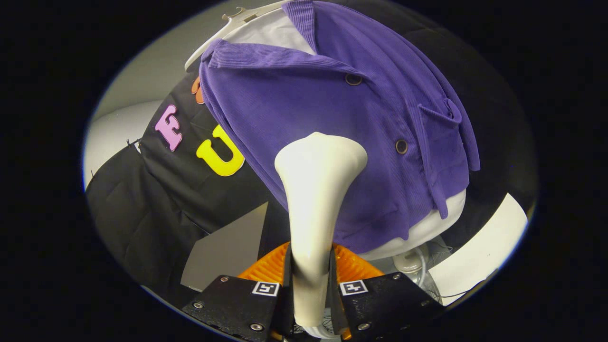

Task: Iron the clothes twice with a garment steamer, once on the left side and once on the right side.

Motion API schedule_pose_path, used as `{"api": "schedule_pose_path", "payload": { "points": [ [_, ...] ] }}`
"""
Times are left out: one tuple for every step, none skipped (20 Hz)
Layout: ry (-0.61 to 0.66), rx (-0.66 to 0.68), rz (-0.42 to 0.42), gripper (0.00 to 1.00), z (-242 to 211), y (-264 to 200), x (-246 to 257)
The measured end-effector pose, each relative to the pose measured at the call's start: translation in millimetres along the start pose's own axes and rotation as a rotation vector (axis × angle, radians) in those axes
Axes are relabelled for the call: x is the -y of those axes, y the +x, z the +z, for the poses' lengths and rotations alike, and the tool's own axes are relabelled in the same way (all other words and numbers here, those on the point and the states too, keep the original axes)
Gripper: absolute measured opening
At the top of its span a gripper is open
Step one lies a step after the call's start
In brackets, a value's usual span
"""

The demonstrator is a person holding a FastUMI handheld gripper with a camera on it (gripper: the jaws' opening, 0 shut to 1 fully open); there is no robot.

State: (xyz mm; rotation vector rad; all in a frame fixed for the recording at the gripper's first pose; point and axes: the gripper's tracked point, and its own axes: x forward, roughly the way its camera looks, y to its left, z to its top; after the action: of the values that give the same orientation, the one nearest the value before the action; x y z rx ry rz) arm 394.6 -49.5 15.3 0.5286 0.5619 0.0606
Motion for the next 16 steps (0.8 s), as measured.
{"api": "schedule_pose_path", "payload": {
  "points": [
    [0.002,-0.01,-0.005,0.32,-4,4,0],
    [0.003,-0.019,-0.011,0.32,-8,7,1],
    [0.005,-0.028,-0.02,0.32,-12,10,2],
    [0.007,-0.039,-0.029,0.32,-20,11,8],
    [0.013,-0.049,-0.039,0.32,-27,13,15],
    [0.021,-0.063,-0.049,0.32,-38,13,26],
    [0.031,-0.077,-0.058,0.32,-46,16,31],
    [0.037,-0.09,-0.066,0.32,-53,19,35],
    [0.043,-0.101,-0.075,0.32,-59,23,39],
    [0.049,-0.114,-0.086,0.32,-68,27,44],
    [0.06,-0.131,-0.097,0.32,-77,32,51],
    [0.071,-0.147,-0.107,0.32,-84,39,52],
    [0.078,-0.164,-0.117,0.32,-90,47,56],
    [0.086,-0.179,-0.127,0.32,-98,51,59],
    [0.096,-0.192,-0.135,0.32,-104,56,60],
    [0.104,-0.209,-0.141,0.32,-110,60,61]
  ]
}}
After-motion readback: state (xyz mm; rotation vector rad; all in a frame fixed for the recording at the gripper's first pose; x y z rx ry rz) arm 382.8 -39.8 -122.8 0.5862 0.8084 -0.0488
